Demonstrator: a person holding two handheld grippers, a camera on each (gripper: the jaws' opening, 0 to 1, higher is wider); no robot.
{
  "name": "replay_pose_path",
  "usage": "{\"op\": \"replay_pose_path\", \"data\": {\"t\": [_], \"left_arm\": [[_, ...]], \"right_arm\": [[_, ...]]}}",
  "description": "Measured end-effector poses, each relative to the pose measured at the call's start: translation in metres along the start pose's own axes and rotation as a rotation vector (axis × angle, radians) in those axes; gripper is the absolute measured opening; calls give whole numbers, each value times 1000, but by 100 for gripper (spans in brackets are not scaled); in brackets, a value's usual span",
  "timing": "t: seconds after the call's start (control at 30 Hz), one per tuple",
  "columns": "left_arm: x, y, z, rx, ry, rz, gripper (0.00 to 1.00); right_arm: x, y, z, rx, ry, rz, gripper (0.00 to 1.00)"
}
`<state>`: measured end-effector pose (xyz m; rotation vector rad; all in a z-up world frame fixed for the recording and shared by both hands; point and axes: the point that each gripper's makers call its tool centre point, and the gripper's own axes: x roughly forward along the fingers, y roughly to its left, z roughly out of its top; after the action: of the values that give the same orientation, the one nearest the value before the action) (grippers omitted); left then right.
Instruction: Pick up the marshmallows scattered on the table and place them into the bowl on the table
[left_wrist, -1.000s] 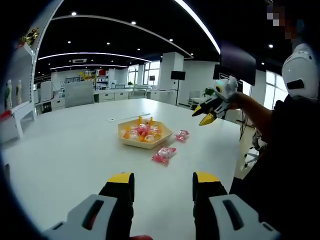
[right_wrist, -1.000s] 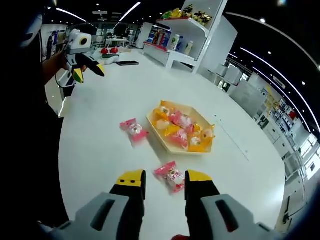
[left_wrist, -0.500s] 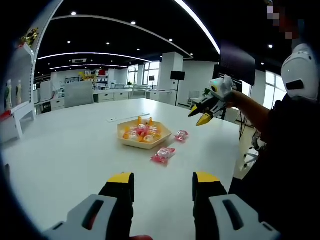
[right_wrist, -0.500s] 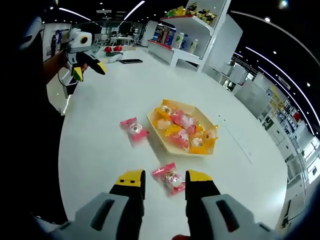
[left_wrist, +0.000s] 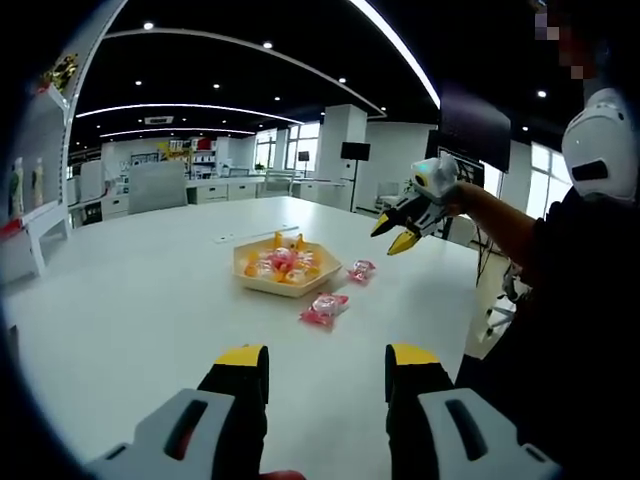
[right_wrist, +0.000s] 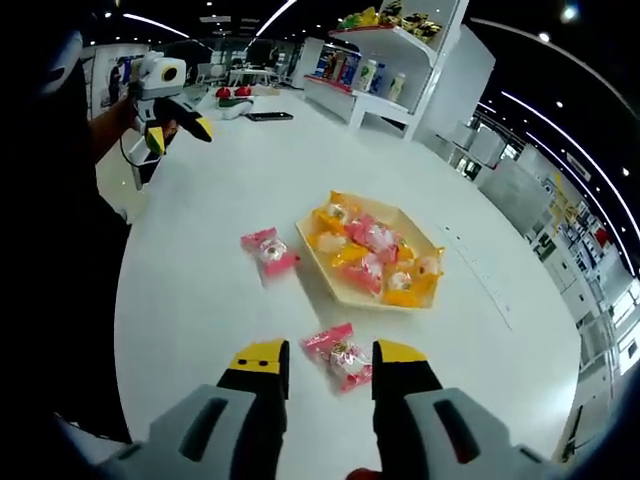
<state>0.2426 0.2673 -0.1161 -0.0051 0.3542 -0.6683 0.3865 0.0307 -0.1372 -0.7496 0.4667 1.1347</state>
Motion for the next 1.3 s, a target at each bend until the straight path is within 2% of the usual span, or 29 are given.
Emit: {"op": "replay_pose_path", "data": {"t": [0.7, 1.03, 1.3], "left_arm": [[-3, 2, -2, -5, 9, 10, 47], [-3, 0, 0, -4, 6, 6, 47], [-3, 0, -3, -9, 6, 7, 47]], "right_arm": [[14, 5, 1, -88, 63, 51, 36], [20, 0, -5, -132, 88, 91, 37], [29, -1, -12, -127, 106, 112, 37]]}}
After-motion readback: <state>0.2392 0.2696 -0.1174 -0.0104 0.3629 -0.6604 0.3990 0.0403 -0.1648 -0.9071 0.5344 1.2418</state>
